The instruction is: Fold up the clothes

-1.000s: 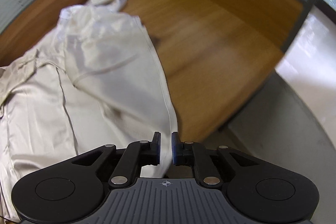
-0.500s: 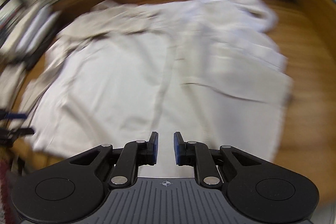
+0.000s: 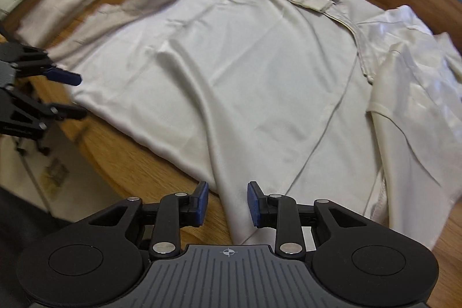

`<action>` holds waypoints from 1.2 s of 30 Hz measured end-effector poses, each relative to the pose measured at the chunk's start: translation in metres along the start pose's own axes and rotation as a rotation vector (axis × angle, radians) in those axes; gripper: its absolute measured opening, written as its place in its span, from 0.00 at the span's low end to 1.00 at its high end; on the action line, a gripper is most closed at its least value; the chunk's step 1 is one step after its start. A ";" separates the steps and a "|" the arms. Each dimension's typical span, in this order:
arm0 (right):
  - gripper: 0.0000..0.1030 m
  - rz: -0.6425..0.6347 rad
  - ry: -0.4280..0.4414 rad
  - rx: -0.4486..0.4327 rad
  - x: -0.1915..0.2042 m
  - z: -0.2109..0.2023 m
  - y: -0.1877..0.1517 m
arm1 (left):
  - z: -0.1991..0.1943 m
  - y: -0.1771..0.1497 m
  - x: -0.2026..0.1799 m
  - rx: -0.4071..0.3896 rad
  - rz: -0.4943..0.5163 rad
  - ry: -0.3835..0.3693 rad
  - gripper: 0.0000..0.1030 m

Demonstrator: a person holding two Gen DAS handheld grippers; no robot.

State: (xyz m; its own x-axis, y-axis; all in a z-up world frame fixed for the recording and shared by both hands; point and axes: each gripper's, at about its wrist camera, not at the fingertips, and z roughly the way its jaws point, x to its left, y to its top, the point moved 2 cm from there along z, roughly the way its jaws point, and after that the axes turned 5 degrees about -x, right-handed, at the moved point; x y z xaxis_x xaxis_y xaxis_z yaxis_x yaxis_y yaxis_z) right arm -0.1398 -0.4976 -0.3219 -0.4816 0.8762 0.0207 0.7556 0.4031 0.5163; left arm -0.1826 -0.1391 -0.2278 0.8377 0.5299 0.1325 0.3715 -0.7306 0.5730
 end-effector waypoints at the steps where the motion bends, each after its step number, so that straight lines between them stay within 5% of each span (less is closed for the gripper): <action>1: 0.26 -0.007 -0.024 -0.002 -0.002 0.001 -0.003 | 0.000 -0.001 0.002 -0.011 0.000 0.000 0.06; 3: 0.05 -0.016 -0.063 0.002 -0.002 0.003 -0.004 | -0.005 0.000 0.009 -0.048 -0.010 0.008 0.04; 4: 0.04 -0.011 -0.077 0.002 -0.003 0.003 -0.002 | -0.008 0.002 0.013 -0.067 -0.020 0.015 0.04; 12: 0.03 0.111 -0.041 -0.058 -0.029 -0.025 0.028 | -0.036 0.029 0.057 -0.123 -0.167 -0.035 0.03; 20: 0.03 0.084 0.093 -0.006 -0.017 -0.050 0.024 | -0.068 0.009 0.054 -0.074 -0.034 -0.136 0.03; 24: 0.03 0.078 0.114 0.019 -0.013 -0.055 0.019 | -0.074 0.002 0.061 -0.068 -0.057 -0.158 0.03; 28: 0.07 0.156 0.000 -0.055 -0.018 -0.059 0.022 | -0.068 0.009 0.090 -0.086 -0.262 -0.015 0.10; 30: 0.17 0.188 -0.091 -0.087 -0.025 -0.059 0.021 | -0.060 0.013 0.103 -0.063 -0.316 0.051 0.16; 32: 0.19 0.209 -0.146 -0.092 -0.028 -0.058 0.016 | -0.058 0.014 0.104 -0.065 -0.301 0.052 0.19; 36: 0.19 0.215 -0.122 -0.091 -0.019 -0.062 -0.002 | -0.057 0.012 0.097 -0.074 -0.238 0.018 0.26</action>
State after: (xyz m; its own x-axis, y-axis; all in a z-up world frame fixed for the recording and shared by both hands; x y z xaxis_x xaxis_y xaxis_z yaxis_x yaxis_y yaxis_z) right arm -0.1595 -0.5314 -0.2706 -0.2530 0.9667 0.0376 0.7888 0.1837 0.5865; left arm -0.1193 -0.0721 -0.1616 0.7224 0.6915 0.0007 0.5268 -0.5511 0.6471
